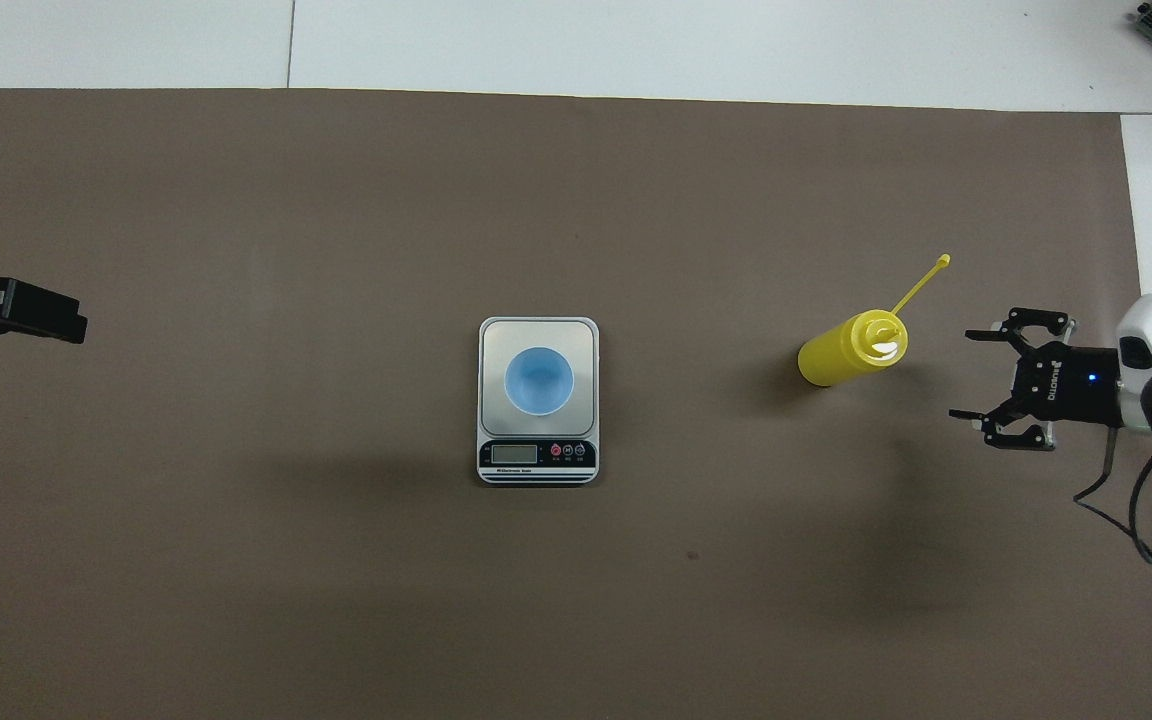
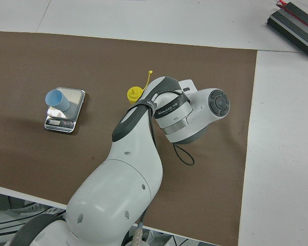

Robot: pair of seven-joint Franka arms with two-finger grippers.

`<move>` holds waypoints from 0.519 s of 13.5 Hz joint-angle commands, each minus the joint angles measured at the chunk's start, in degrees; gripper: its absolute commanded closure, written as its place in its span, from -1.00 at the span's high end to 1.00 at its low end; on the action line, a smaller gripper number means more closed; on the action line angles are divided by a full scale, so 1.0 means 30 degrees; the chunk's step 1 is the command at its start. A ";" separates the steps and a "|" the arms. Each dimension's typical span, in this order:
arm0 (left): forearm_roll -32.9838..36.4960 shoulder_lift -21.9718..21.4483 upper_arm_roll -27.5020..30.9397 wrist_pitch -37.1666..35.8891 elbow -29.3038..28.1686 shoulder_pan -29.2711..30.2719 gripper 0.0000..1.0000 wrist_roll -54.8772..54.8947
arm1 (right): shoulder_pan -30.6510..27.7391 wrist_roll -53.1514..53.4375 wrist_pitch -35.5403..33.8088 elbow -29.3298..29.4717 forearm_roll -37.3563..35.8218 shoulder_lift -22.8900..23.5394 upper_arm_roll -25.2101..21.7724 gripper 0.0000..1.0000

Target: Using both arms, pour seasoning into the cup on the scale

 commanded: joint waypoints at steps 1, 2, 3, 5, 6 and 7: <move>0.0341 -0.0671 0.0038 0.0118 -0.0761 0.0007 1.00 0.0058 | -0.0139 -0.0171 -0.0308 0.1706 -0.1261 -0.0188 0.0166 1.00; 0.0341 -0.0671 0.0038 0.0118 -0.0761 0.0007 1.00 0.0058 | 0.0065 -0.0141 -0.0512 0.2351 -0.1668 -0.0304 0.0137 1.00; 0.0341 -0.0671 0.0038 0.0118 -0.0761 0.0007 1.00 0.0058 | 0.0183 -0.0054 -0.0601 0.3112 -0.3036 -0.0422 0.0194 1.00; 0.0341 -0.0671 0.0038 0.0118 -0.0761 0.0007 1.00 0.0029 | 0.0679 0.1431 -0.0660 0.4521 -0.5821 -0.0510 0.0399 1.00; 0.0341 -0.0671 0.0038 0.0118 -0.0761 0.0007 1.00 0.0029 | 0.1088 0.2833 -0.0718 0.4903 -0.6645 -0.0714 0.0400 1.00; 0.0341 -0.0671 0.0038 0.0118 -0.0761 0.0007 1.00 0.0058 | 0.1382 0.4471 -0.1154 0.5313 -0.7320 -0.0832 0.0429 1.00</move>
